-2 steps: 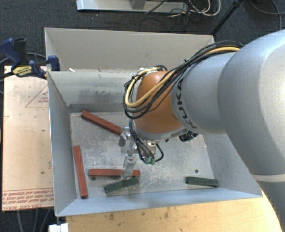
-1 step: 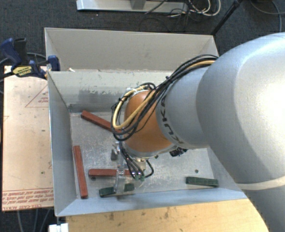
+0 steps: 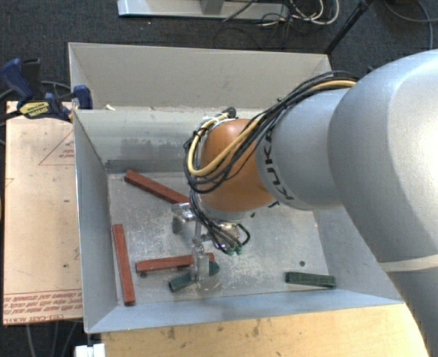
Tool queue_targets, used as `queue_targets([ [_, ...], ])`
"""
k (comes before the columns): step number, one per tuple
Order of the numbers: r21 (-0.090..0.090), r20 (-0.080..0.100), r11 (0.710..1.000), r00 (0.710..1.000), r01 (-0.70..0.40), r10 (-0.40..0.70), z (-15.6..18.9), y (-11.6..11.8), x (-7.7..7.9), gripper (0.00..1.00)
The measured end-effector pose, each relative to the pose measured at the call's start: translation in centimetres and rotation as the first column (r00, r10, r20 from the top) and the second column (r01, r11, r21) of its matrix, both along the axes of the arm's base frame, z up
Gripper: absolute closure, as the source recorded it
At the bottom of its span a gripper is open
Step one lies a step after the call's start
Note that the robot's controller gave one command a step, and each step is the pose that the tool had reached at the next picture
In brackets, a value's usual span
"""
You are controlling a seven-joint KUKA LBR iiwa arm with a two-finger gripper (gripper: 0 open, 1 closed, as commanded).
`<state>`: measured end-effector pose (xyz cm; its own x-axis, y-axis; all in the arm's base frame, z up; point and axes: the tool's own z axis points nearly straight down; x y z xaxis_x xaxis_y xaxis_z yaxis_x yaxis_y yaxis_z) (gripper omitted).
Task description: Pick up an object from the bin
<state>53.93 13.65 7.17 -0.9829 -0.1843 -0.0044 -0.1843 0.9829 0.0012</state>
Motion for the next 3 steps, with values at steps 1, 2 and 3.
queue_targets([
  [1, 0.001, 0.002, 1.000, 1.000, -0.002, 0.002, 0.1, 0.1, 0.0, 1.00],
  [2, -0.001, 0.006, 0.928, 0.928, -0.373, 0.373, 11.9, 2.8, 2.3, 1.00],
  [3, -0.004, 0.006, 0.767, 0.767, -0.641, 0.641, 22.5, 5.1, 3.9, 1.00],
])
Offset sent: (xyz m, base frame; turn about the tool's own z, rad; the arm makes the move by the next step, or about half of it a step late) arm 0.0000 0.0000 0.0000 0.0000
